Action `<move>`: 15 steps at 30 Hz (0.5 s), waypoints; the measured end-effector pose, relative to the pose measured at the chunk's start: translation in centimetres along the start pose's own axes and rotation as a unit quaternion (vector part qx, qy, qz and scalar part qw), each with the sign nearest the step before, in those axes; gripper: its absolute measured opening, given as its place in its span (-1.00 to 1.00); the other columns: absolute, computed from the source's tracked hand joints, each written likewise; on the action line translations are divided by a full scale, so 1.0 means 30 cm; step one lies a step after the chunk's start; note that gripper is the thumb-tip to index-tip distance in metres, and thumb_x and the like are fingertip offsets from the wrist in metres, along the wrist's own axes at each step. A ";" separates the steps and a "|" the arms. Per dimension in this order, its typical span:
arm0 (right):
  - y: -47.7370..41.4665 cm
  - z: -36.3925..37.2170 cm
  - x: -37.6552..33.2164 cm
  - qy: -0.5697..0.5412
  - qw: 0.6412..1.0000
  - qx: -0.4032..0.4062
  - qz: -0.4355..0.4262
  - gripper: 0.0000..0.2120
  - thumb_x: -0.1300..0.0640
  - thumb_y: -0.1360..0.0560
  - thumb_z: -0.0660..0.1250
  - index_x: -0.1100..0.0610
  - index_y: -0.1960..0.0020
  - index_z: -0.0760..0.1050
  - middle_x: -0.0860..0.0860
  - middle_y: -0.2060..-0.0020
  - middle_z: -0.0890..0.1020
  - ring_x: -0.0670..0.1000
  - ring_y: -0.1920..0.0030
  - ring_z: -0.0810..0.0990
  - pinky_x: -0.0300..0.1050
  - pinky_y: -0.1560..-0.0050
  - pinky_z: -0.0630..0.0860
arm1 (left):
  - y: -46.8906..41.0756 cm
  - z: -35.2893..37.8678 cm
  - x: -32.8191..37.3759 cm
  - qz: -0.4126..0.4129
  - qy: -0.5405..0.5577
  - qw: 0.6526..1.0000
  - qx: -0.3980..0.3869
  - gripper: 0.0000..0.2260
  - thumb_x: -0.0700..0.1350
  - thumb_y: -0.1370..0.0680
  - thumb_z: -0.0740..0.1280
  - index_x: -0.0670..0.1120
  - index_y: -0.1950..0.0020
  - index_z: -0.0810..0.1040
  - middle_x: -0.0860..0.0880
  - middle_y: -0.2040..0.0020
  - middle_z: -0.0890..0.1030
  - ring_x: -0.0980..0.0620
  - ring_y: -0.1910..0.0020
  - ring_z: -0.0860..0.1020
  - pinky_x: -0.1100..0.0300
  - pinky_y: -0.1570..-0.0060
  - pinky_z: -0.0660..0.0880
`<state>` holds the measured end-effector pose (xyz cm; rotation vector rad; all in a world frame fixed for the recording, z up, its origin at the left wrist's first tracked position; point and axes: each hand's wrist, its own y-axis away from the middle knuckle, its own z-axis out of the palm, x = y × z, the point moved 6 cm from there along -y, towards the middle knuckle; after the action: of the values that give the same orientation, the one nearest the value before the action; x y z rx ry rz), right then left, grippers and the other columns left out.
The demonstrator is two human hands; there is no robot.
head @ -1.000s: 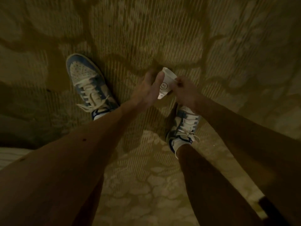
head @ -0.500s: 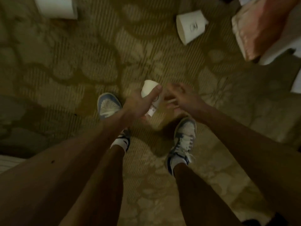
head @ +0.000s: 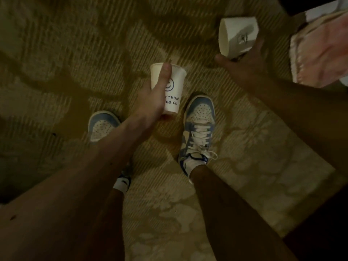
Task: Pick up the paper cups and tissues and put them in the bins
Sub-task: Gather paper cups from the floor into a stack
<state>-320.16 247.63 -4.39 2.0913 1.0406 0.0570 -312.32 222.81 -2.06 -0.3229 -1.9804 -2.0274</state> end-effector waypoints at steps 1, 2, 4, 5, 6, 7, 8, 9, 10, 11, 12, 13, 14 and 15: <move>-0.027 -0.005 0.007 0.024 1.000 0.003 -0.003 0.17 -0.27 -0.35 0.49 0.14 -0.59 -0.21 0.17 -0.58 -0.01 0.15 -0.57 0.00 0.11 -0.53 0.09 | -0.020 0.009 -0.015 -0.002 0.008 1.000 0.002 -0.47 0.33 -0.55 0.22 -0.12 -0.13 0.59 -0.05 0.15 0.68 0.01 0.20 0.67 -0.08 0.09 0.65; -0.053 -0.008 0.016 0.038 0.999 0.005 -0.001 0.18 -0.26 -0.34 0.49 0.14 -0.59 -0.22 0.16 -0.58 -0.02 0.14 -0.57 -0.01 0.11 -0.53 0.08 | -0.039 0.015 -0.026 -0.003 0.012 1.000 0.004 -0.45 0.33 -0.55 0.22 -0.13 -0.15 0.59 -0.04 0.16 0.67 0.03 0.23 0.67 -0.08 0.11 0.64; -0.087 -0.017 0.024 0.044 0.999 0.002 -0.002 0.15 -0.22 -0.35 0.50 0.13 -0.59 -0.19 0.14 -0.57 0.05 0.14 -0.56 0.07 0.09 -0.51 0.14 | -0.063 0.026 -0.036 -0.004 0.012 1.000 0.010 -0.45 0.34 -0.55 0.22 -0.12 -0.16 0.58 -0.01 0.19 0.68 0.06 0.27 0.66 -0.03 0.17 0.65; -0.099 -0.020 0.019 0.044 0.999 0.002 -0.007 0.11 -0.19 -0.37 0.51 0.13 -0.59 -0.15 0.14 -0.55 0.11 0.14 -0.54 0.13 0.07 -0.50 0.19 | -0.072 0.030 -0.037 -0.001 0.015 1.000 0.012 -0.47 0.33 -0.55 0.21 -0.11 -0.13 0.59 0.01 0.22 0.68 0.07 0.29 0.66 0.00 0.20 0.65; -0.111 -0.020 0.014 0.046 0.999 0.004 -0.008 0.08 -0.16 -0.37 0.51 0.14 -0.58 -0.12 0.14 -0.53 0.17 0.14 -0.52 0.18 0.04 -0.48 0.22 | -0.080 0.032 -0.038 0.000 0.020 1.000 0.013 -0.49 0.33 -0.55 0.21 -0.09 -0.11 0.59 0.02 0.25 0.68 0.08 0.31 0.66 0.03 0.23 0.64; -0.118 -0.020 0.010 0.046 0.999 0.003 -0.001 0.06 -0.14 -0.38 0.50 0.14 -0.58 -0.11 0.14 -0.51 0.21 0.15 -0.49 0.22 0.01 -0.45 0.24 | -0.084 0.035 -0.039 -0.001 0.021 1.000 0.011 -0.50 0.33 -0.55 0.21 -0.08 -0.11 0.60 0.04 0.26 0.67 0.08 0.32 0.66 0.04 0.25 0.64; -0.124 -0.019 0.009 0.040 0.999 0.002 0.014 0.05 -0.14 -0.38 0.50 0.13 -0.57 -0.12 0.14 -0.49 0.24 0.16 -0.47 0.25 -0.01 -0.42 0.26 | -0.084 0.037 -0.041 -0.004 0.019 1.000 0.010 -0.49 0.34 -0.55 0.20 -0.08 -0.12 0.60 0.04 0.26 0.67 0.08 0.31 0.66 0.06 0.27 0.63; -0.128 -0.019 0.008 0.029 0.999 0.000 0.028 0.05 -0.13 -0.38 0.50 0.12 -0.57 -0.12 0.13 -0.47 0.27 0.16 -0.46 0.27 -0.02 -0.38 0.27 | -0.083 0.036 -0.044 -0.006 0.015 1.000 0.011 -0.47 0.34 -0.55 0.20 -0.09 -0.13 0.60 0.03 0.25 0.67 0.08 0.31 0.66 0.08 0.30 0.62; -0.128 -0.017 0.003 0.019 0.999 -0.002 0.036 0.03 -0.13 -0.37 0.50 0.11 -0.57 -0.09 0.11 -0.46 0.29 0.14 -0.44 0.30 -0.05 -0.34 0.27 | -0.080 0.034 -0.046 -0.007 0.010 1.000 0.010 -0.46 0.35 -0.55 0.20 -0.11 -0.13 0.60 0.02 0.24 0.67 0.08 0.32 0.66 0.12 0.34 0.62; -0.115 -0.013 -0.010 0.016 0.999 -0.011 0.036 0.02 -0.14 -0.37 0.50 0.10 -0.56 -0.06 0.09 -0.46 0.29 0.12 -0.43 0.31 -0.09 -0.30 0.27 | -0.070 0.029 -0.046 -0.010 0.004 1.000 0.010 -0.45 0.35 -0.54 0.21 -0.12 -0.13 0.60 0.01 0.24 0.67 0.09 0.33 0.66 0.16 0.39 0.59; -0.094 -0.005 -0.028 0.018 0.999 -0.028 0.029 -0.01 -0.15 -0.36 0.50 0.09 -0.56 -0.02 0.06 -0.47 0.29 0.10 -0.43 0.31 -0.11 -0.29 0.26 | -0.059 0.020 -0.043 -0.014 0.001 1.000 0.013 -0.44 0.35 -0.54 0.21 -0.12 -0.14 0.60 0.00 0.23 0.67 0.11 0.35 0.65 0.21 0.43 0.56; -0.063 0.005 -0.051 0.016 0.998 -0.053 0.021 -0.03 -0.14 -0.36 0.51 0.08 -0.56 0.03 0.04 -0.46 0.30 0.07 -0.40 0.33 -0.12 -0.28 0.27 | -0.042 0.008 -0.034 -0.020 0.003 1.000 0.020 -0.44 0.35 -0.54 0.21 -0.12 -0.14 0.60 0.00 0.22 0.67 0.13 0.37 0.65 0.24 0.45 0.53; -0.018 0.015 -0.076 -0.003 0.996 -0.085 0.017 -0.07 -0.12 -0.36 0.52 0.06 -0.55 0.09 0.02 -0.43 0.34 0.04 -0.35 0.37 -0.12 -0.26 0.32 | -0.019 -0.009 -0.021 -0.025 0.009 0.999 0.029 -0.45 0.35 -0.54 0.22 -0.11 -0.15 0.60 -0.01 0.21 0.68 0.13 0.37 0.65 0.25 0.46 0.52; 0.038 0.023 -0.108 -0.036 0.992 -0.122 0.017 -0.11 -0.10 -0.36 0.53 0.05 -0.53 0.14 0.00 -0.35 0.40 0.00 -0.26 0.42 -0.14 -0.18 0.40 | 0.012 -0.026 -0.001 -0.031 0.016 0.999 0.036 -0.44 0.35 -0.53 0.22 -0.11 -0.15 0.60 -0.02 0.18 0.68 0.11 0.34 0.66 0.23 0.43 0.53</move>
<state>-321.30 244.55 -3.19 1.8769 0.9067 0.1199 -312.13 222.03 -1.76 -0.2153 -2.0621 -1.9791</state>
